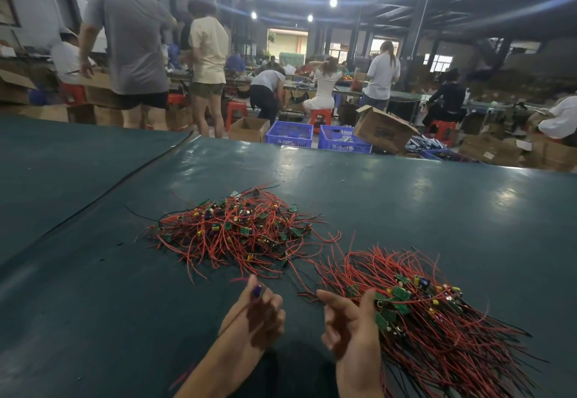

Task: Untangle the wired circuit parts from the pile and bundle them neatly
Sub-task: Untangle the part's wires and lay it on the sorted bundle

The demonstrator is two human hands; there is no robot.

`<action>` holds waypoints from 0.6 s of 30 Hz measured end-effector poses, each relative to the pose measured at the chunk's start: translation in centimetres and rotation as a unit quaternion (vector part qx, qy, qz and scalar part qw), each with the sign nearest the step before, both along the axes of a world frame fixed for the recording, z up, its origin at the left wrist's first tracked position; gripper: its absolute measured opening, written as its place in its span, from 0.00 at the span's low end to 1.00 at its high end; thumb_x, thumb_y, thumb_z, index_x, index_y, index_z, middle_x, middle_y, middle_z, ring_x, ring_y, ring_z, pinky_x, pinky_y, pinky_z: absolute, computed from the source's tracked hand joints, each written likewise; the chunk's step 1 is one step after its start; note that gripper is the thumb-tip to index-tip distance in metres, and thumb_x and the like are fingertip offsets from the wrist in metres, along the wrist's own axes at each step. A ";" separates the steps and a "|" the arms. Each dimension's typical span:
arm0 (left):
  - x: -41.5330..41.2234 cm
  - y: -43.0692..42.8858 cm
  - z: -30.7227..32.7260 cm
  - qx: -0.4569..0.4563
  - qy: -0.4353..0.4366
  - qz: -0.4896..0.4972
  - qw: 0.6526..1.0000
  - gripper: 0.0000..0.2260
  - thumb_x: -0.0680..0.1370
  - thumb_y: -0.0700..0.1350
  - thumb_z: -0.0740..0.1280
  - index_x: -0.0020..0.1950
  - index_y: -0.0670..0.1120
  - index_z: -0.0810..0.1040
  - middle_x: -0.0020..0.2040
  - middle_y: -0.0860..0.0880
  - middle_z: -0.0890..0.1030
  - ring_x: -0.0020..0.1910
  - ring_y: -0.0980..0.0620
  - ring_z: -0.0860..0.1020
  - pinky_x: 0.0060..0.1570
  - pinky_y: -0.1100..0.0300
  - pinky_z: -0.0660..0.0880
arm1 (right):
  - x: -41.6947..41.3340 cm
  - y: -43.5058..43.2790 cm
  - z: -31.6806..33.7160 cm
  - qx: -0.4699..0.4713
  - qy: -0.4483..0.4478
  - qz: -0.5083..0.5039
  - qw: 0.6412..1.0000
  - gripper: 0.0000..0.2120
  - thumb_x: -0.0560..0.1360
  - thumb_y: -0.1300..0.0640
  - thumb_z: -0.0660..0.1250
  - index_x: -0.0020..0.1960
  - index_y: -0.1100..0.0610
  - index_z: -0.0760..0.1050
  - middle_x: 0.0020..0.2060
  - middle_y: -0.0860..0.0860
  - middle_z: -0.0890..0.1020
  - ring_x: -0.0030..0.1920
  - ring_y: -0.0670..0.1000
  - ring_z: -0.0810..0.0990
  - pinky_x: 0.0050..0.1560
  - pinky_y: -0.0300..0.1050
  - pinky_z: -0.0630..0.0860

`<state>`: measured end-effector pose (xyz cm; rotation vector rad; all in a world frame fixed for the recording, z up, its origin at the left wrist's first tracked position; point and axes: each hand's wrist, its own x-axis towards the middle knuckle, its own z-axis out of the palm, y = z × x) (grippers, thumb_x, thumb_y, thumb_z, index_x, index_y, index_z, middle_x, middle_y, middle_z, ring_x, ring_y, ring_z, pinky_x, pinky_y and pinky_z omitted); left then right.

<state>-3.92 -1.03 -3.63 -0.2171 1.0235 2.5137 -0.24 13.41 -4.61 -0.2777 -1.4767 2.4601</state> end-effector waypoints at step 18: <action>1.2 0.1 -0.8 -0.044 0.048 -0.149 0.987 0.08 0.71 0.43 0.71 0.33 0.43 0.83 0.30 0.46 0.77 0.25 0.51 0.75 0.28 0.61 0.72 | 0.3 -2.0 0.2 0.037 -0.048 0.025 0.998 0.11 0.66 0.53 0.72 0.36 0.61 0.85 0.34 0.63 0.83 0.29 0.54 0.80 0.32 0.45 0.78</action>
